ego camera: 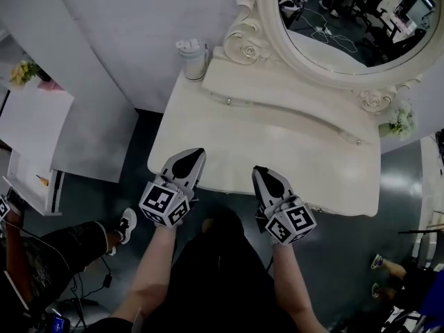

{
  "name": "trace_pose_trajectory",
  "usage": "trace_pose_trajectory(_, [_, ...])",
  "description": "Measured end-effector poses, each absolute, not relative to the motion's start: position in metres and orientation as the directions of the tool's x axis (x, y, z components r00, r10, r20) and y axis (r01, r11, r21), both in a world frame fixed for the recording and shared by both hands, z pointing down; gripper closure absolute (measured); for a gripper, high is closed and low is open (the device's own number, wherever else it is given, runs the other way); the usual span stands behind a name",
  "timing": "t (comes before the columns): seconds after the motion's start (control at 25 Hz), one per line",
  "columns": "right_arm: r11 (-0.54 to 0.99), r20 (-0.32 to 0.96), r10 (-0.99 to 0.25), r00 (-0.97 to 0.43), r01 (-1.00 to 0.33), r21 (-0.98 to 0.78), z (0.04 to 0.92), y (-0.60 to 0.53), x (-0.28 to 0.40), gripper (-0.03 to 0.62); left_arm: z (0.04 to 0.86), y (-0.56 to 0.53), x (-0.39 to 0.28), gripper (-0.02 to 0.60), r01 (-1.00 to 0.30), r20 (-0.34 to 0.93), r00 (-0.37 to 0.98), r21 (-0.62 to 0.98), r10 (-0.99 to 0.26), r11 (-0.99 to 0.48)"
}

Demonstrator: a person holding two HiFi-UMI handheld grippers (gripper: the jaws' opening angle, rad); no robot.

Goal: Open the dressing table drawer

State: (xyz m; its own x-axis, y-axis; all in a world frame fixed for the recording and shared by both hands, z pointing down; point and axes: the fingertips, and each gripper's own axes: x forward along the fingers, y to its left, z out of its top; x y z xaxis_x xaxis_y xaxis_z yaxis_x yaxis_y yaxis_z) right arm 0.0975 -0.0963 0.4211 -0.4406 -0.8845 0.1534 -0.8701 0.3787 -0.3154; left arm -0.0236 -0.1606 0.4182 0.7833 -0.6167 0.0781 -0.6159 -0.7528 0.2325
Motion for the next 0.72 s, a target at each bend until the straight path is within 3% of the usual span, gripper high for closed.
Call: trace_pose_trajectory(0.72, [0.423, 0.184, -0.843, -0.505, -0.835, -0.352, 0.453, -0.189, 0.105, 0.589, 0.45, -0.237, 0.01, 0.568, -0.637, 0.162, 0.77, 0.22, -0.617, -0.739])
